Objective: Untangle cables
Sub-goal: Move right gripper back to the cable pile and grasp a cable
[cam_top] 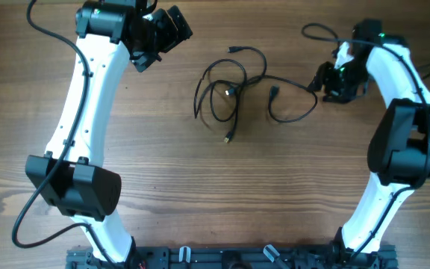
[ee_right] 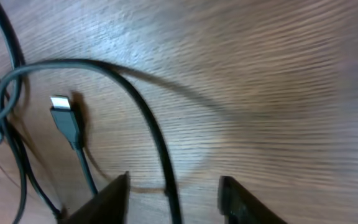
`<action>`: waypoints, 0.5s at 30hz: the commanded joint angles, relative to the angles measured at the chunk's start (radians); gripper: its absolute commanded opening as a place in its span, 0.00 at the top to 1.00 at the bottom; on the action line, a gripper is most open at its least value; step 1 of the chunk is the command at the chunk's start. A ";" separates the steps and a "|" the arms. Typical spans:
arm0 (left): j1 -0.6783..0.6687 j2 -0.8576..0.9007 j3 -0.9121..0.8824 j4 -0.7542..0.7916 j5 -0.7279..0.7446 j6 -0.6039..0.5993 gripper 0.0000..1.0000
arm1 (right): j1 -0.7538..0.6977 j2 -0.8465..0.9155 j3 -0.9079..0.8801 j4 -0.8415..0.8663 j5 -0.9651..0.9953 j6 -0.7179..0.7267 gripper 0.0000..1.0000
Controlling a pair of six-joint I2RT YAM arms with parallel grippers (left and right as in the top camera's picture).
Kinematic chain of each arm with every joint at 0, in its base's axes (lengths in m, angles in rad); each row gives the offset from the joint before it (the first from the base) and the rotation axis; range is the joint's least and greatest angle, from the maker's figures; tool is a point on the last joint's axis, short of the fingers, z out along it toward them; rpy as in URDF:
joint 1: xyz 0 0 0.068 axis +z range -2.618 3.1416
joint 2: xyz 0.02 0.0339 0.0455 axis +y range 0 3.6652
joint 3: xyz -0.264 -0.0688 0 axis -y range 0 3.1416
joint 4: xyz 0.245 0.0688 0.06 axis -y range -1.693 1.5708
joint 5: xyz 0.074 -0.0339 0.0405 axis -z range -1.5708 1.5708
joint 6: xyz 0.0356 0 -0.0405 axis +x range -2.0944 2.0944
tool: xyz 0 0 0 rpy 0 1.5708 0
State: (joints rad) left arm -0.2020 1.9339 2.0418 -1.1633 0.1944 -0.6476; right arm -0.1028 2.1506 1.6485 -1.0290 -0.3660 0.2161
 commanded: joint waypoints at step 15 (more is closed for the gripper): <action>-0.003 0.000 0.004 0.000 -0.006 0.015 0.00 | 0.068 -0.202 0.266 0.005 -0.220 -0.087 0.95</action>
State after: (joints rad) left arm -0.2020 1.9339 2.0418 -1.1633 0.1944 -0.6476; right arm -0.0628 2.0964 1.8175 -1.0382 -0.5320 0.1616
